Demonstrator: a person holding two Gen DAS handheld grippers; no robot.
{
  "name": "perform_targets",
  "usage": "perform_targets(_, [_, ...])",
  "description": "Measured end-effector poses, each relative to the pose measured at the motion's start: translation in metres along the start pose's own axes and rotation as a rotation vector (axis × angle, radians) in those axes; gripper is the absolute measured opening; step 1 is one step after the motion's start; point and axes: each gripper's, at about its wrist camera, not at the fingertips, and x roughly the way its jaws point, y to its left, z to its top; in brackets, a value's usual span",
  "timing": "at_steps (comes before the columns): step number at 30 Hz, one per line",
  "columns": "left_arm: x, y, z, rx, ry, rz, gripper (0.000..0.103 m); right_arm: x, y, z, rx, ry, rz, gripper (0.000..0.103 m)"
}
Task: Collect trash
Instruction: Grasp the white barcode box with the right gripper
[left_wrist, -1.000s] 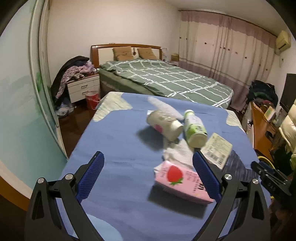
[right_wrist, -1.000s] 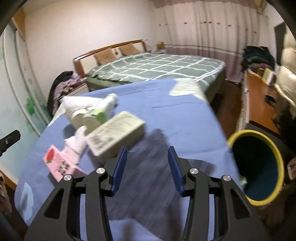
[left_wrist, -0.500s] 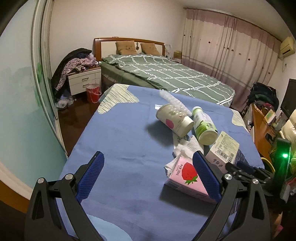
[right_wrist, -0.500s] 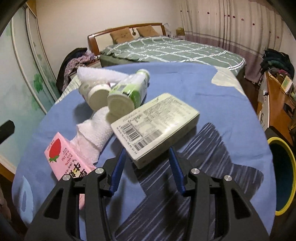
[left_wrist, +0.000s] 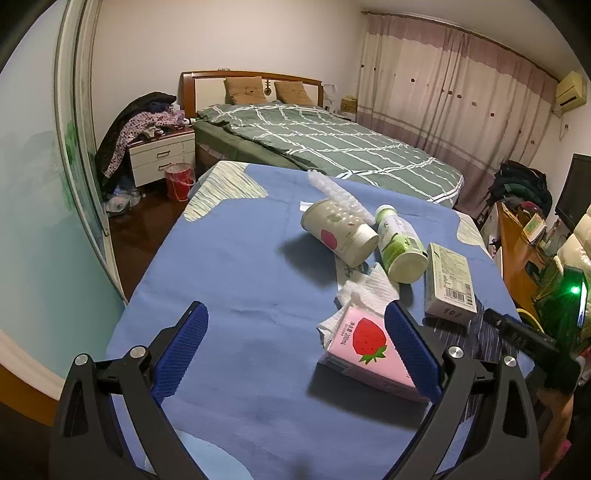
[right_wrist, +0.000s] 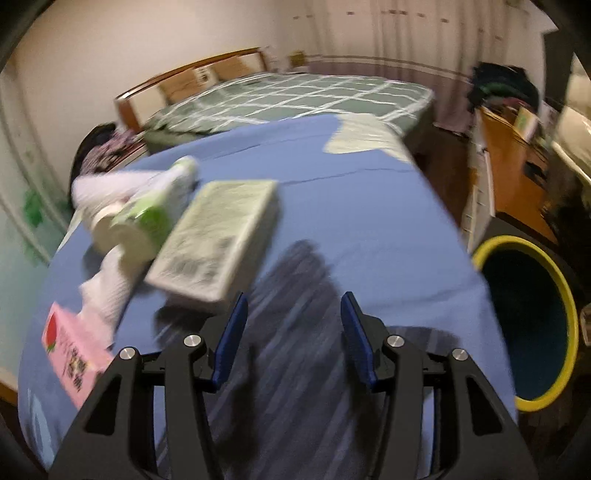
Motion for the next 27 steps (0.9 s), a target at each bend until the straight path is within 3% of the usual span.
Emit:
perform_targets(2, [0.001,-0.002,0.0,0.002,0.0,-0.002,0.095,-0.005,0.005,0.0,-0.007,-0.021,0.021,0.051])
perform_targets(4, [0.0,-0.002,0.0,0.0,-0.002,-0.006,0.095,-0.006,0.015,0.0,-0.018,-0.031,0.054,0.059])
perform_targets(5, [-0.001,-0.002,0.0,0.0,-0.003,-0.007,0.095,-0.006,0.021,0.001,-0.022,-0.035,0.071,0.071])
perform_targets(6, [-0.002,-0.001,-0.001,0.0,-0.005,-0.008,0.095,-0.005,0.027,0.001,-0.032,-0.04,0.081,0.076])
perform_targets(10, [-0.006,0.001,0.0,-0.004,-0.01,-0.01,0.095,0.005,0.054,0.004,-0.071,-0.03,0.094,0.085])
perform_targets(15, [-0.008,0.005,-0.001,-0.011,-0.013,-0.021,0.095,0.021,0.064,0.008,-0.069,0.025,0.087,0.086])
perform_targets(27, [-0.006,-0.003,-0.005,0.005,0.001,-0.049,0.095,0.041,0.078,0.007,-0.077,0.039,0.022,0.086])
